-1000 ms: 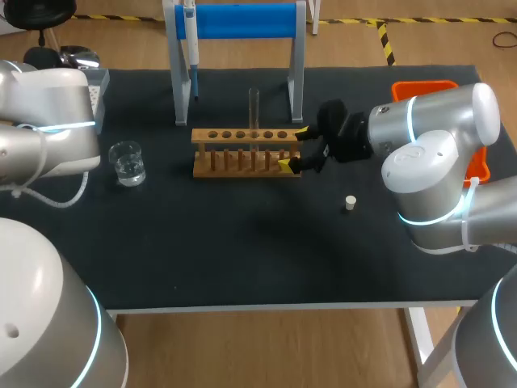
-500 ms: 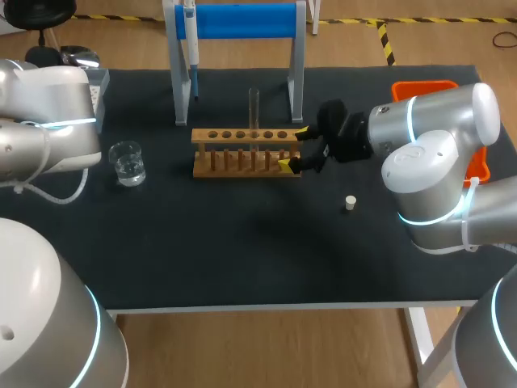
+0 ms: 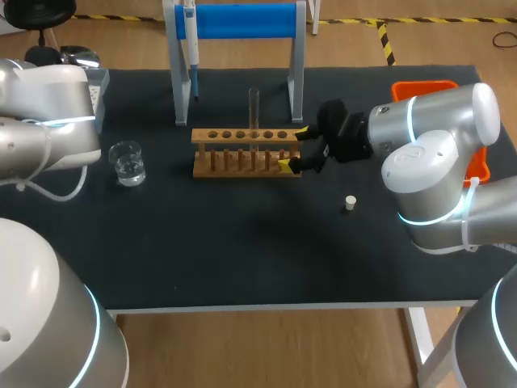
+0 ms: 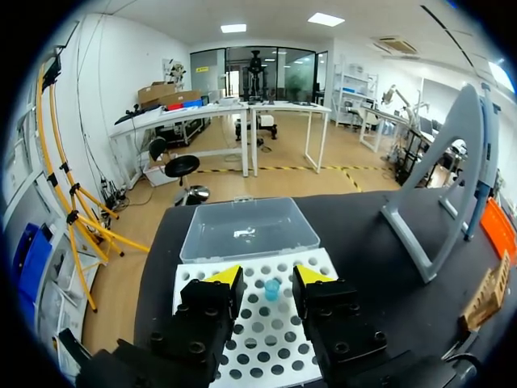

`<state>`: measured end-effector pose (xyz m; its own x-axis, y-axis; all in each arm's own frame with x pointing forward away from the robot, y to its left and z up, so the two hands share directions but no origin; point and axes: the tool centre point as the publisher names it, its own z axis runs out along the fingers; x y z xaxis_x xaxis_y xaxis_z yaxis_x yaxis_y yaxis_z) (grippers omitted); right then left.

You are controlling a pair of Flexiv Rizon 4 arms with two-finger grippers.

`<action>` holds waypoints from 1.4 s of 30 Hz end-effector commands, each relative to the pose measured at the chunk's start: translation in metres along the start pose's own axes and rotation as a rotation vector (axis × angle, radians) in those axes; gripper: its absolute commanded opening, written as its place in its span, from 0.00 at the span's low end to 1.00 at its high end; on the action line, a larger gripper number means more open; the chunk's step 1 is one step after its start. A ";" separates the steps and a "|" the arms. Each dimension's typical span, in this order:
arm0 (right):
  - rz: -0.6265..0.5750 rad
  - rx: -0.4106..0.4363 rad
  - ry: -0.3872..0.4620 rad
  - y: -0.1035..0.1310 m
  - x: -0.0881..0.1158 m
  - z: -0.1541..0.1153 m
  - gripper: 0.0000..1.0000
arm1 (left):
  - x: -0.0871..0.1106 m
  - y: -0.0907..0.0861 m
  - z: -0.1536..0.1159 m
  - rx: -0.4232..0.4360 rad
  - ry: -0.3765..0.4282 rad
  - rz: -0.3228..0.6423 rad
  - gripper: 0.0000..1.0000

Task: Invert the test tube, pick up the pipette, mount the tip to pipette, aspirate from beaker and dispense into the tube, eject the tip, return the pipette, and cap with the stopper.

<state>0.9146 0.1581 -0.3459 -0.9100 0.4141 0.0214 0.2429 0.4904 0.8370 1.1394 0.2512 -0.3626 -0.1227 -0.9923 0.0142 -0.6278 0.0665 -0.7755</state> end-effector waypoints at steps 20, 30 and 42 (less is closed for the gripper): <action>0.000 -0.002 0.002 -0.001 0.000 -0.001 1.00 | -0.001 0.001 0.006 -0.008 0.002 0.001 0.31; 0.000 -0.002 0.002 -0.001 0.000 -0.001 1.00 | 0.001 0.002 0.006 -0.014 0.003 0.002 0.19; 0.000 -0.002 0.002 -0.001 0.000 -0.001 1.00 | 0.002 0.003 0.006 -0.019 0.003 0.002 0.01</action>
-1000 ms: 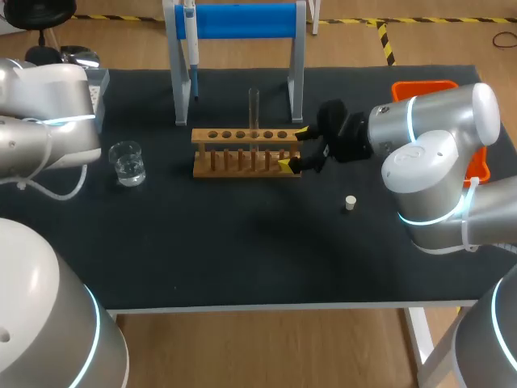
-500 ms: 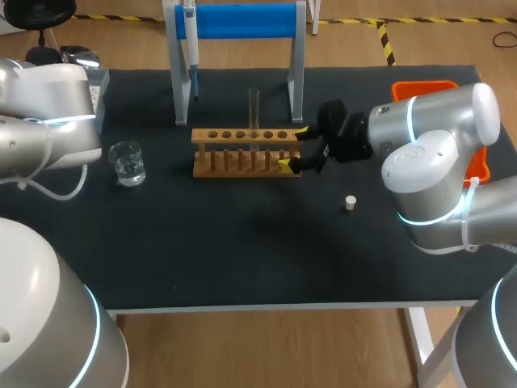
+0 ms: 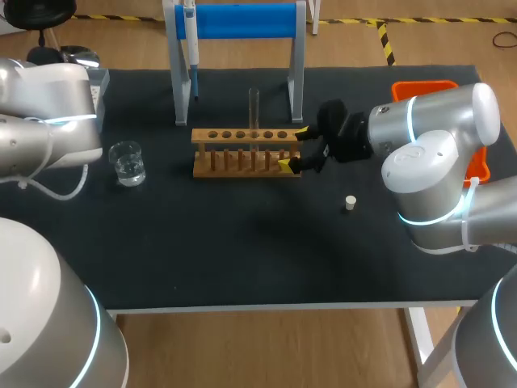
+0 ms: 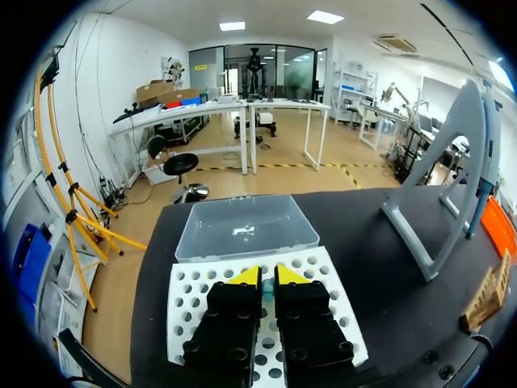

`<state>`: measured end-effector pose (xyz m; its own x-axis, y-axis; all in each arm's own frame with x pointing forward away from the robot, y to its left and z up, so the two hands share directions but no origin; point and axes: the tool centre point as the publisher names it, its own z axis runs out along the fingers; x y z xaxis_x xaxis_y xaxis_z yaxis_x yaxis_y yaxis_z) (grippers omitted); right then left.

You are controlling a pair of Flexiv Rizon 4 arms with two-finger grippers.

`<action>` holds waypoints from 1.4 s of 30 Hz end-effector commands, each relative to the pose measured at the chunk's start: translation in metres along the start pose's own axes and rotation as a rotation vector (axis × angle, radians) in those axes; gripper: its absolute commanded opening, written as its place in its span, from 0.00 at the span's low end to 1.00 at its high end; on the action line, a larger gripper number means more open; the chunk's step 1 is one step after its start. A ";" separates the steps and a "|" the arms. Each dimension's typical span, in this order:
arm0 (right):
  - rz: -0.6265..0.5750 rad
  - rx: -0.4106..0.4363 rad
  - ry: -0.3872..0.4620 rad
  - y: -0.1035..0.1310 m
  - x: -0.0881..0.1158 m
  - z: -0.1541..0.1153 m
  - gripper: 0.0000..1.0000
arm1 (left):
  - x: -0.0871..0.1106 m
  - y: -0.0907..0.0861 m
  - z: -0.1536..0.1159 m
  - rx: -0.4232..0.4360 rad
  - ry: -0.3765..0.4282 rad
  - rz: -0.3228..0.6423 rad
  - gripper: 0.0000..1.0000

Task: Invert the test tube, pick up the pipette, mount the tip to pipette, aspirate from beaker and dispense into the tube, eject the tip, return the pipette, and cap with the stopper.

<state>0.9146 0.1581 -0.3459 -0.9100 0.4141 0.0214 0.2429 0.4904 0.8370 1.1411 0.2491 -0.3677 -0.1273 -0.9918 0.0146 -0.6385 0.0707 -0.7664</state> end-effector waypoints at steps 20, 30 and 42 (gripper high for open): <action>0.000 -0.002 0.002 -0.001 0.000 -0.001 1.00 | 0.000 -0.005 -0.007 0.005 -0.016 -0.001 0.00; 0.000 -0.002 0.002 -0.001 0.000 -0.001 1.00 | 0.002 -0.016 -0.020 0.024 -0.039 0.013 0.00; 0.000 -0.002 0.002 -0.001 0.000 -0.001 1.00 | 0.005 -0.035 -0.041 0.076 -0.071 0.031 0.00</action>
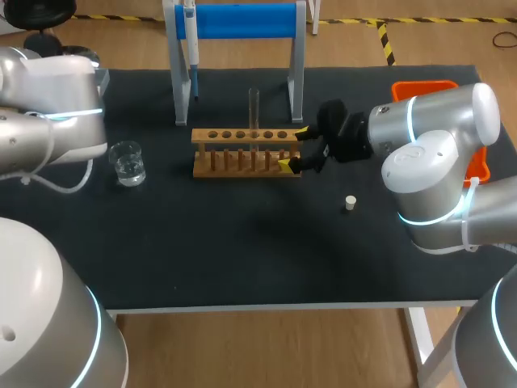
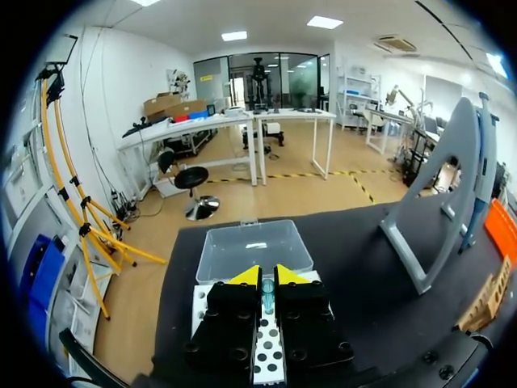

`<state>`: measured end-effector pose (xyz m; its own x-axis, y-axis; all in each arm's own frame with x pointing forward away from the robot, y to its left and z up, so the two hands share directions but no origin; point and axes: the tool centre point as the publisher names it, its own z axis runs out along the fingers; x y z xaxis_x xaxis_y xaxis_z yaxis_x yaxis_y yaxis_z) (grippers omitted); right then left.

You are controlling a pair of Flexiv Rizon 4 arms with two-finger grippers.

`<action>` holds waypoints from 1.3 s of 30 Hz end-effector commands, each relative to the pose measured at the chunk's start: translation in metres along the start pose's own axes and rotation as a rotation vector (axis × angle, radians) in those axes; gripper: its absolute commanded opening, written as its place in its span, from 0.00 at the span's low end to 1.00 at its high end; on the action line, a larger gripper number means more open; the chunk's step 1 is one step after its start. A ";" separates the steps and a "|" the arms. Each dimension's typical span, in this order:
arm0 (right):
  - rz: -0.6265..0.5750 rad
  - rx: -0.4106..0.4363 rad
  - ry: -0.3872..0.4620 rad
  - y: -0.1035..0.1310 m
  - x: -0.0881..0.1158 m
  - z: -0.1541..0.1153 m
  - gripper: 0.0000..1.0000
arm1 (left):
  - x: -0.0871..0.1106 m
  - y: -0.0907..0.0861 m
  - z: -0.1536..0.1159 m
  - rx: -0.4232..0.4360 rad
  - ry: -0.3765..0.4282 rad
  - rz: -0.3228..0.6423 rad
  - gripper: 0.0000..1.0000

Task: Invert the test tube, pick up the pipette, mount the tip to pipette, aspirate from beaker and dispense into the tube, eject the tip, return the pipette, and cap with the stopper.

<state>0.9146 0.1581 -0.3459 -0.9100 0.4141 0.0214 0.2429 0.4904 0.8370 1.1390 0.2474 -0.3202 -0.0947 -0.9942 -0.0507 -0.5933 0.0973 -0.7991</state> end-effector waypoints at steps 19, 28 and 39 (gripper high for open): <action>0.000 -0.002 0.002 -0.001 0.000 -0.001 1.00 | 0.078 -0.034 -0.103 0.105 0.311 0.374 0.00; 0.000 -0.002 0.002 -0.001 0.000 -0.001 1.00 | 0.094 -0.031 -0.116 0.091 0.384 0.450 0.00; 0.000 -0.002 0.002 -0.001 0.000 -0.001 1.00 | 0.094 -0.031 -0.116 0.091 0.384 0.450 0.00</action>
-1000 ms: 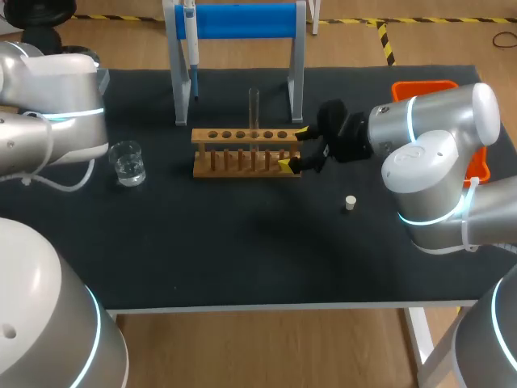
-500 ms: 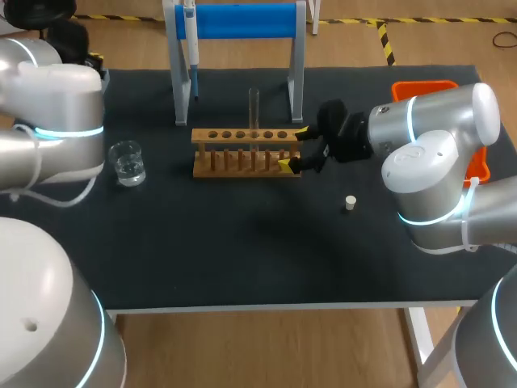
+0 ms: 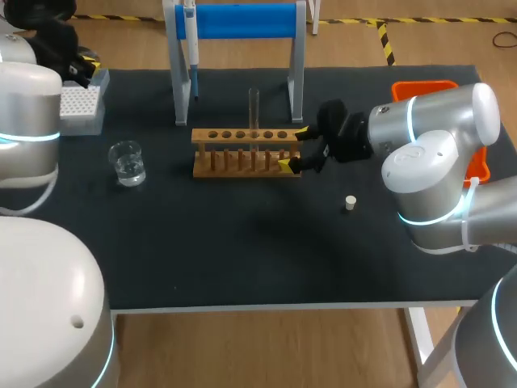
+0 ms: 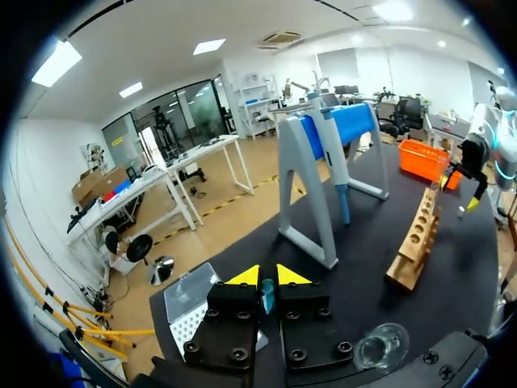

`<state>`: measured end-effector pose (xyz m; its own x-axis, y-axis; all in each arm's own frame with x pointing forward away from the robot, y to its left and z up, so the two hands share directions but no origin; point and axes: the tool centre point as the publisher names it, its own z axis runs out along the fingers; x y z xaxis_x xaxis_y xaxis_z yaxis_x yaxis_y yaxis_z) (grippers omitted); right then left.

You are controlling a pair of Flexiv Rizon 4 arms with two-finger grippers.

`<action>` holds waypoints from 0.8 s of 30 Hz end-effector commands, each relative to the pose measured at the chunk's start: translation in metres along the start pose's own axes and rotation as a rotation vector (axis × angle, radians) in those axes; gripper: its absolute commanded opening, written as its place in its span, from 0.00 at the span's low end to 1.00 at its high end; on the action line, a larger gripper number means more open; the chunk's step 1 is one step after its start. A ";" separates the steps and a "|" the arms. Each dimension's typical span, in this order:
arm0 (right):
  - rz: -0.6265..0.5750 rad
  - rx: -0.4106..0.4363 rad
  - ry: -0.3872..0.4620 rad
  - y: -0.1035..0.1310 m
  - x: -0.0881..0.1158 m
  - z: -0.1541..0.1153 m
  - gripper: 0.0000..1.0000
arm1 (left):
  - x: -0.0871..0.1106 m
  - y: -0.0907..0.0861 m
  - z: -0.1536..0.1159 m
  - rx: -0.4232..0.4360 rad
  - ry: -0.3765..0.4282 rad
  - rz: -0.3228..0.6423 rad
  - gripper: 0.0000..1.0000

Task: Invert the test tube, pick up the pipette, mount the tip to pipette, aspirate from beaker and dispense into the tube, eject the tip, return the pipette, and cap with the stopper.

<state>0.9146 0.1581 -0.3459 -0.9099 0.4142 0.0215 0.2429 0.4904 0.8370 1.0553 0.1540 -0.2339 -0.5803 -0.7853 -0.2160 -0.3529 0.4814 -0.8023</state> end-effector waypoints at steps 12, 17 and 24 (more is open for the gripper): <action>0.000 -0.002 0.002 -0.001 0.000 -0.001 1.00 | 0.031 -0.010 -0.020 0.044 0.165 0.084 0.00; 0.000 -0.002 0.002 -0.001 0.000 -0.001 1.00 | 0.077 -0.023 -0.041 0.051 0.256 0.187 0.00; 0.000 -0.002 0.002 -0.001 0.000 -0.001 1.00 | 0.158 -0.041 -0.059 0.053 0.422 0.319 0.00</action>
<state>0.9147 0.1580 -0.3460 -0.9098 0.4144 0.0214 0.2431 0.4904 0.8369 0.9556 0.0388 -0.2133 -0.8892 -0.3961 -0.2289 -0.0762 0.6216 -0.7796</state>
